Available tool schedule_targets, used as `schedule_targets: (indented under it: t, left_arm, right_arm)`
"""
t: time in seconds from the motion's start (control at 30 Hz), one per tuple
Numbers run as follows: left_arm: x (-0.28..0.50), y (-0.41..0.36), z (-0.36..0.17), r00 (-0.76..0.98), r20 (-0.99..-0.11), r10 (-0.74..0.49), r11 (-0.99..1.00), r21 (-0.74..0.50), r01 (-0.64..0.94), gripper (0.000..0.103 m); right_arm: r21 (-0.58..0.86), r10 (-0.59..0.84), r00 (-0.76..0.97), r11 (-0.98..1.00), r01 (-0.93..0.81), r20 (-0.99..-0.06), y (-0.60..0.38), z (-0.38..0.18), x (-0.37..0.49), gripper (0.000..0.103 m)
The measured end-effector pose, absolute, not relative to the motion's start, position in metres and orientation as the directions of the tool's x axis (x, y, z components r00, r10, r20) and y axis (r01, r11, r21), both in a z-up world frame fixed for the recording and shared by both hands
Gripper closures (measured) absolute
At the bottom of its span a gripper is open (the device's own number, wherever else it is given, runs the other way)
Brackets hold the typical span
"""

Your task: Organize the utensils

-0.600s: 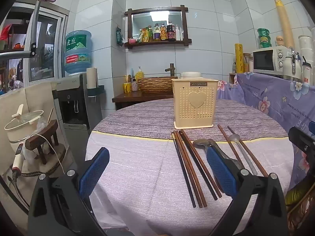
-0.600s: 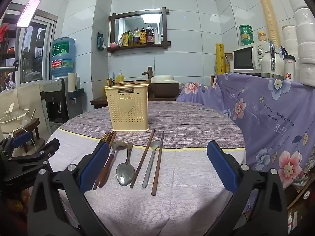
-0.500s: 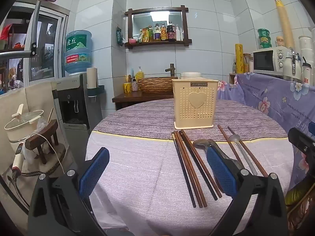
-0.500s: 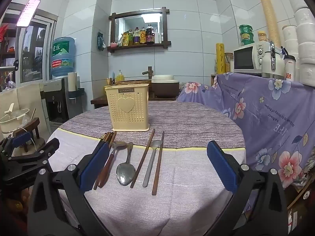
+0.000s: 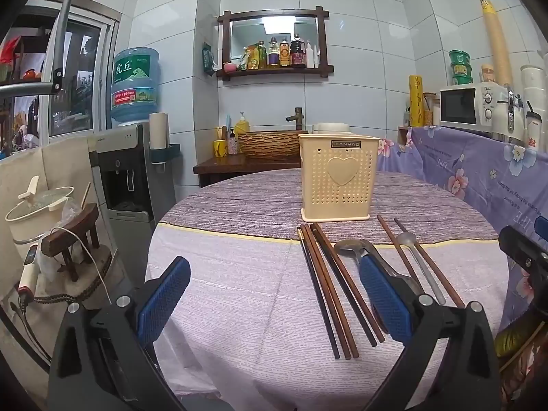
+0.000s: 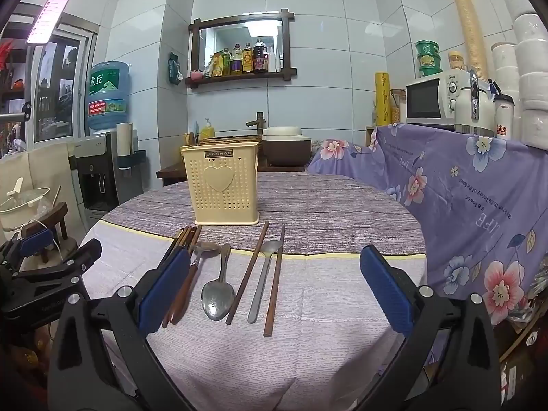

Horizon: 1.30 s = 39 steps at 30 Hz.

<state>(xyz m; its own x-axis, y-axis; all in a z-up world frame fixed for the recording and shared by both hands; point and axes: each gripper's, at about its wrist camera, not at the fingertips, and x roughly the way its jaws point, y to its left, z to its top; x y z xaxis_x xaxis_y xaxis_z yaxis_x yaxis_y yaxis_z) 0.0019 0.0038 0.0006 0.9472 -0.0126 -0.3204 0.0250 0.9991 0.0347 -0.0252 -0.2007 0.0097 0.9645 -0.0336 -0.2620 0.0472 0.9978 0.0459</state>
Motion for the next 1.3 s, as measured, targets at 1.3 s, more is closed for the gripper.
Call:
schedule_targets:
  t: [1.3]
  left_arm:
    - [-0.0003,-0.0009,-0.0012,0.948,-0.316,-0.026,0.997,0.058,0.047,0.004]
  right_arm:
    - [0.042,-0.037,0.959,0.998,0.051,-0.282,-0.1993,0.0094,-0.0224,0.005]
